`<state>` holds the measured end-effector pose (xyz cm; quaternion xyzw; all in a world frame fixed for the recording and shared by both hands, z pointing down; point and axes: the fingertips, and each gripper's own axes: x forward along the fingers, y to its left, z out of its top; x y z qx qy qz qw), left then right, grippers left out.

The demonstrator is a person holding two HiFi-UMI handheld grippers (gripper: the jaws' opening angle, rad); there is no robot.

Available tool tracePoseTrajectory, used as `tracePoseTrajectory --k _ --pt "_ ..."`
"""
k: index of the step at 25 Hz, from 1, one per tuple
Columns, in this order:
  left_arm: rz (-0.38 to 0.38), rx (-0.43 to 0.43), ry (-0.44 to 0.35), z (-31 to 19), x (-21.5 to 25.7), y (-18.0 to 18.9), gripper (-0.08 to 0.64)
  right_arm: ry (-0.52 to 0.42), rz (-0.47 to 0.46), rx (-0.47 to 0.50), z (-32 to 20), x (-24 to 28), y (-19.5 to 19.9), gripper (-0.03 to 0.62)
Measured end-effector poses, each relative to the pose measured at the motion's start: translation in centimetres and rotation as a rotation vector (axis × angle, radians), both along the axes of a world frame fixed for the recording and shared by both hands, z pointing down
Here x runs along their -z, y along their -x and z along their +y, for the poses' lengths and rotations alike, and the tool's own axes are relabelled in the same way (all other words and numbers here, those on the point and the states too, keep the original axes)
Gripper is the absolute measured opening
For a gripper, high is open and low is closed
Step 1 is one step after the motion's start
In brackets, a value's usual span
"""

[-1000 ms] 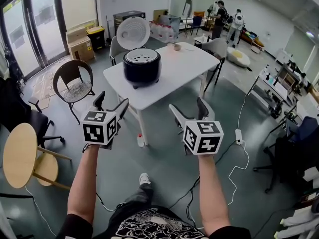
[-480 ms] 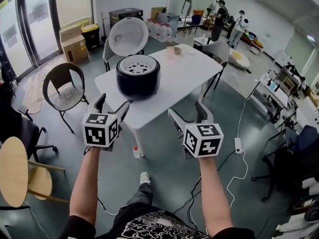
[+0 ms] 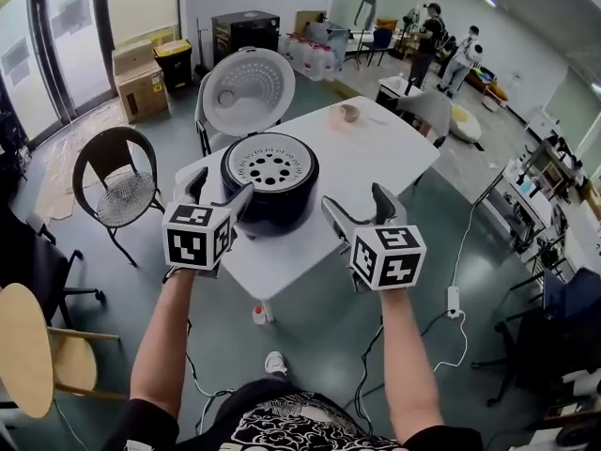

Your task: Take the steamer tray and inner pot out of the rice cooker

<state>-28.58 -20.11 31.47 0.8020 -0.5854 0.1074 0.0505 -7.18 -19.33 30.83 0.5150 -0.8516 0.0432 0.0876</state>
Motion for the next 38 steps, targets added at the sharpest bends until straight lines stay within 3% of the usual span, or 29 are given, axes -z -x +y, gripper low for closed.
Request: tracePoseTrajectory --k 7,15,24,31,38 --pt "0.015 0.017 0.019 -6.8 -1.1 1.8 0.38 0.023 0.013 0.029 -6.9 -1.3 2.0 0.43" --pt "0.002 0.041 0.029 -10.0 -1.7 2.7 0.38 0.042 -0.025 0.053 -11.1 -2.4 3.1 0.428" --pt "-0.02 0.1 0.016 -14.0 -4.1 4.7 0.38 0.012 -0.017 0.155 -17.0 -4.4 6.4 0.428" --pt "-0.032 0.225 0.016 -19.8 -7.6 4.7 0.38 -0.013 -0.021 0.295 -25.5 -7.1 6.6 0.426" --pt "-0.043 0.486 0.055 -24.9 -6.9 2.7 0.38 0.013 -0.023 0.538 -35.2 -7.3 4.6 0.426"
